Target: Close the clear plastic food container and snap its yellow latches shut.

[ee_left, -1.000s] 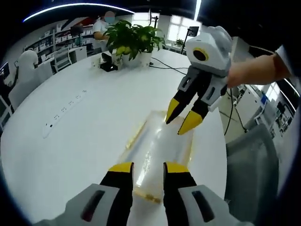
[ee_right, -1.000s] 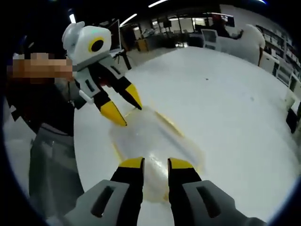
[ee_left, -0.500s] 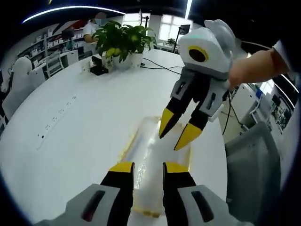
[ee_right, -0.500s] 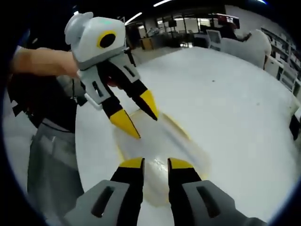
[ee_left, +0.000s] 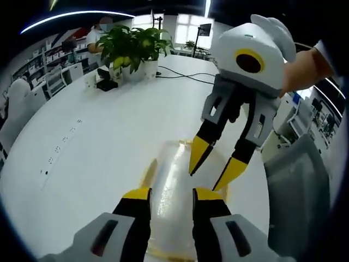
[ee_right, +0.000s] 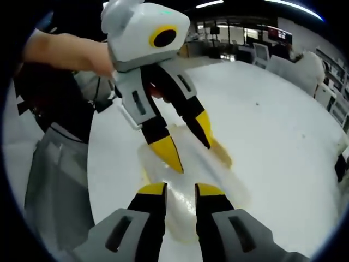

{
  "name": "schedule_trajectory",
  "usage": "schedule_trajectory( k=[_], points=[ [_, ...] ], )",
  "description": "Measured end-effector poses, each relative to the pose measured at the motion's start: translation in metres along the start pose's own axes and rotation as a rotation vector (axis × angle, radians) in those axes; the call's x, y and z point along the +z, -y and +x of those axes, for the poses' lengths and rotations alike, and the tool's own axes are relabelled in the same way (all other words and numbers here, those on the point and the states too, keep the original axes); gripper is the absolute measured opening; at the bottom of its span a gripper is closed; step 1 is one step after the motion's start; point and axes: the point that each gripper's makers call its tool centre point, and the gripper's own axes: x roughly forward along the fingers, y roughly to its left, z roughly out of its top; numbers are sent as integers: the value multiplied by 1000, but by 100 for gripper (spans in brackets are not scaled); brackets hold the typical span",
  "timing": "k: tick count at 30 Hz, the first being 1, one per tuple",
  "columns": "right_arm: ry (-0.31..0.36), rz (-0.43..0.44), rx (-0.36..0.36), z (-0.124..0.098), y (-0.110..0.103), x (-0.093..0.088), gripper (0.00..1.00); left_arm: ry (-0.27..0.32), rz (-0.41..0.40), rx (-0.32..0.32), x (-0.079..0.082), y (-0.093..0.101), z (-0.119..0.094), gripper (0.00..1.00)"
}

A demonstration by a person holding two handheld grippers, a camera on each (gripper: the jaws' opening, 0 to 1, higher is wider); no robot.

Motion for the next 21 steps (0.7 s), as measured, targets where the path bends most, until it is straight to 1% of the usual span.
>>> schedule_trajectory(
  k=[5,8,10,12,14,15,17,21],
  points=[
    [-1,-11,21,-1,-2,0,16,-14,27,-17,2,-2,0,24],
    [-10,6,71,2,-7,-1,16,-24,25,-23,2,-5,1,24],
    [-18,5,87,6,-6,-1,16,-27,22,-24,1,-3,2,24],
    [-27,-14,103,8,-5,1,15,-37,24,-20,-1,-5,2,25],
    [-42,-30,133,9,-8,2,16,-46,26,-23,-3,-6,2,25],
    [-49,-54,140,10,-9,2,16,-50,27,-22,-3,-6,3,25],
    [-73,-113,139,9,-7,0,15,-56,39,-29,-4,-5,4,24],
    [-74,-125,138,9,-8,-1,15,-73,79,-25,-4,-5,7,25]
  ],
)
